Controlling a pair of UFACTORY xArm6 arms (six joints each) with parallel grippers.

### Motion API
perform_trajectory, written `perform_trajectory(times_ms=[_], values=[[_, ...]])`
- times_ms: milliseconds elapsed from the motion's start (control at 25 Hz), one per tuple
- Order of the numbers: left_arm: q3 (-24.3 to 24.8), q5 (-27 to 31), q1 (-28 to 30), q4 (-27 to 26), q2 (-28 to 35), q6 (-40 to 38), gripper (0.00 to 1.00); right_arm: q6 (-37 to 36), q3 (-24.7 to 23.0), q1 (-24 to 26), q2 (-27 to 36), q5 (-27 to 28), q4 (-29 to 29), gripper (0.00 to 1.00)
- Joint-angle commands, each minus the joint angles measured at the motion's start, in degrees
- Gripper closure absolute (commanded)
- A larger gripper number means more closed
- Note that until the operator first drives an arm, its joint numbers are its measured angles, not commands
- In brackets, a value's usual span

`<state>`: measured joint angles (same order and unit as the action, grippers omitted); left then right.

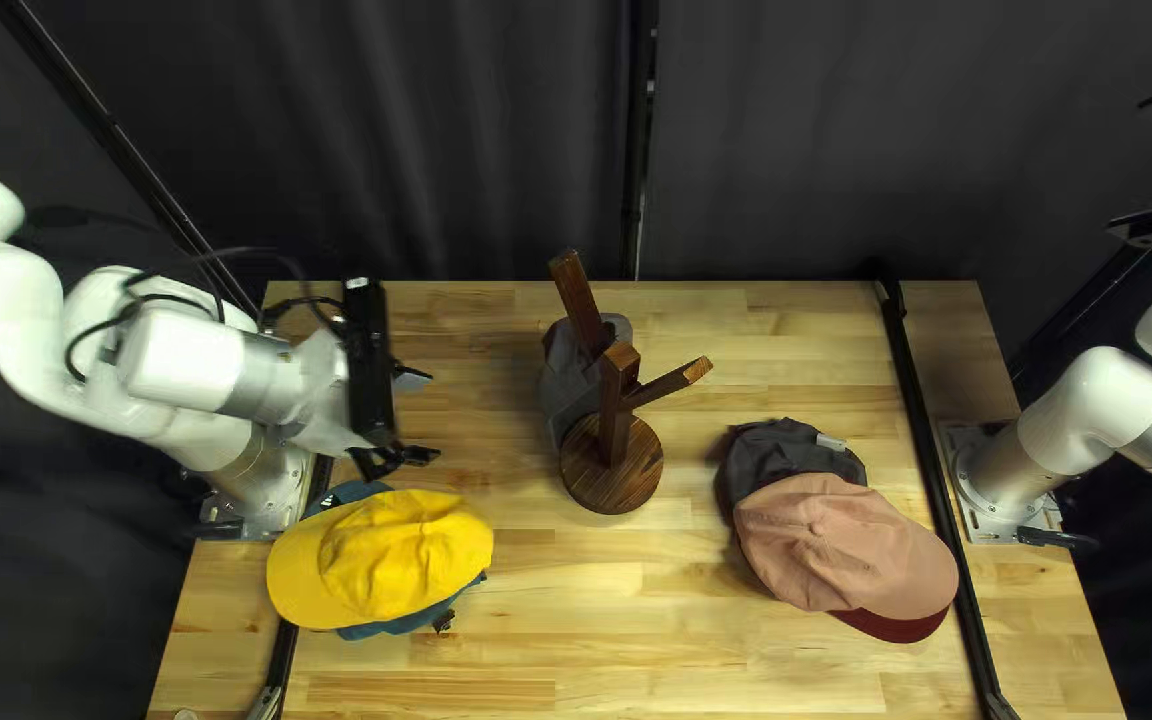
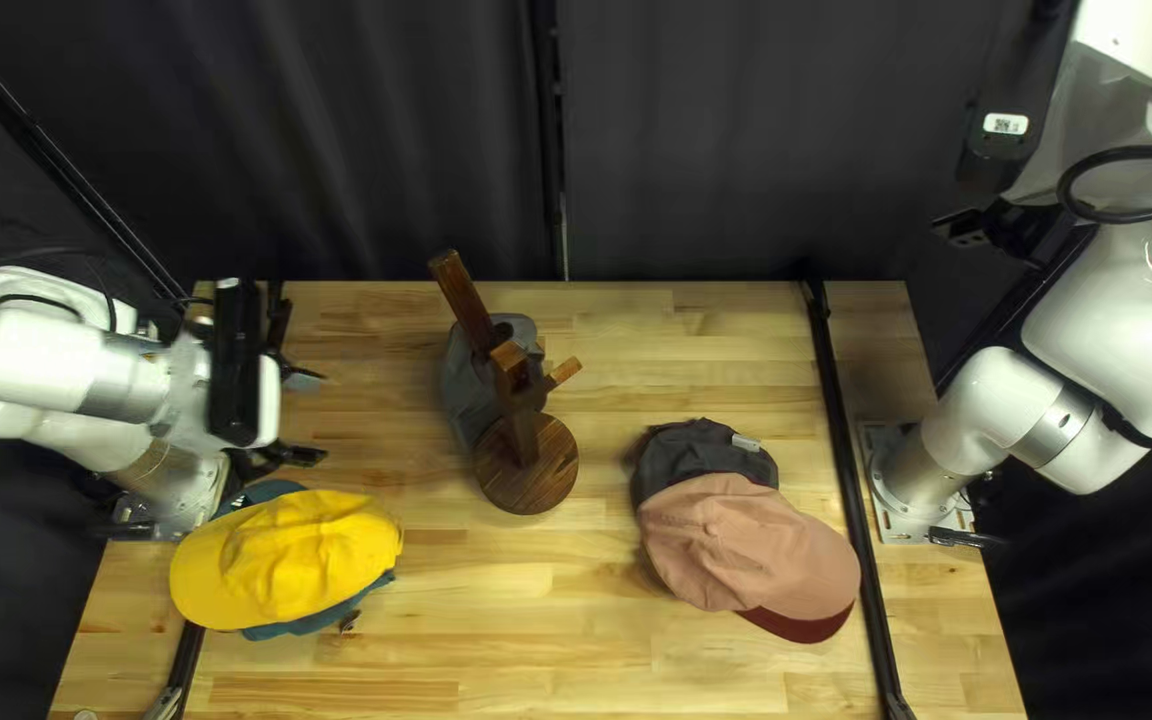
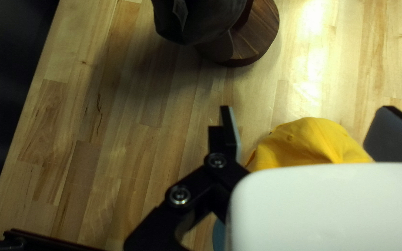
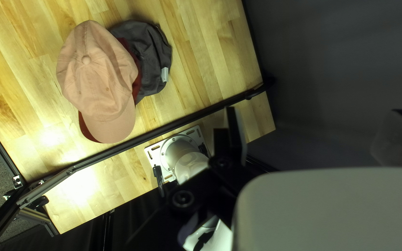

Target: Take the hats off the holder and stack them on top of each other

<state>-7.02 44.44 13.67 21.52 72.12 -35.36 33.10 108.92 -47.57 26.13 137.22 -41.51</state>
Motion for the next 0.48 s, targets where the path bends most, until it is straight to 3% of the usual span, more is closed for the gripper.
perform_trajectory(times_ms=[40,480], values=[[-1.0,-7.3,-4.9,-2.0,-6.9,4.4,0.0,0.0,0.0,0.0,0.0,0.0,0.0,0.0],[1.1,-18.6,-12.6,-3.4,-12.0,11.0,0.0,0.0,0.0,0.0,0.0,0.0,0.0,0.0]])
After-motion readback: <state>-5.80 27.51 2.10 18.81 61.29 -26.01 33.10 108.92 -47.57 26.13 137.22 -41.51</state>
